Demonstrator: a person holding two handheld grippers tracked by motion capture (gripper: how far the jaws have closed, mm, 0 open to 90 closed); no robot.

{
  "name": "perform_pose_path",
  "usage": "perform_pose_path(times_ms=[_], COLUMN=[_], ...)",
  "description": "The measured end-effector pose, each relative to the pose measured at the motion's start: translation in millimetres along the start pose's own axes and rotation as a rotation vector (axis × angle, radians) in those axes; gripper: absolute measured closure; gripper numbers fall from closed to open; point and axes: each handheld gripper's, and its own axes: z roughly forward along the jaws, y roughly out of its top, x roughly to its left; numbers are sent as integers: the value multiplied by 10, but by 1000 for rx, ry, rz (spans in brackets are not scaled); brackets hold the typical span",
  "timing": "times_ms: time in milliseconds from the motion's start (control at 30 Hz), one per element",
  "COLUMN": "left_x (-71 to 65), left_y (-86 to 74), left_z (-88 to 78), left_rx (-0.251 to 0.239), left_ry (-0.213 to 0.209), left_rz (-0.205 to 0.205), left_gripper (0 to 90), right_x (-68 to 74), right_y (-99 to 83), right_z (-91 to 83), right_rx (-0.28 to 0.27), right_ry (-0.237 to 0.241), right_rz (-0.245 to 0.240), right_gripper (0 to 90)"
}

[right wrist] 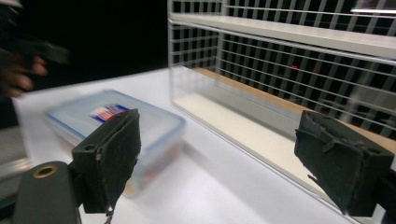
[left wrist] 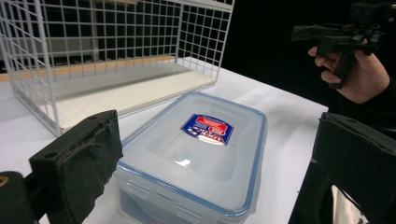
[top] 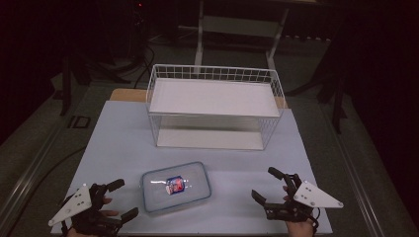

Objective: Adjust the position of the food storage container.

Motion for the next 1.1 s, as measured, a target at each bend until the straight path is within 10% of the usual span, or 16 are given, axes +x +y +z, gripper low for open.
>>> perform_pose_path(times_ms=[267, 433, 600, 767, 900, 1100], left_x=[-46, 78, 273, 405, 468, 462], left_y=[45, 123, 67, -65, -216, -246], left_z=[27, 7, -69, -45, 107, 233], left_rx=[21, 148, 201, 367, 523, 588], left_ry=[-9, 22, 34, 34, 28, 10], left_rz=[49, 54, 45, 45, 24, 44], left_gripper=[16, 29, 280, 660, 781, 895], right_x=[-6, -34, -38, -41, -52, -54], right_y=[76, 118, 126, 126, 116, 110], right_z=[-87, -130, -142, -141, -134, -131], right_rx=[-29, -52, -54, -60, -56, -55], right_ry=[-31, -47, -50, -48, -49, -50], right_rz=[-4, 10, 14, 22, 33, 35], right_gripper=[142, 142, 142, 142, 142, 142])
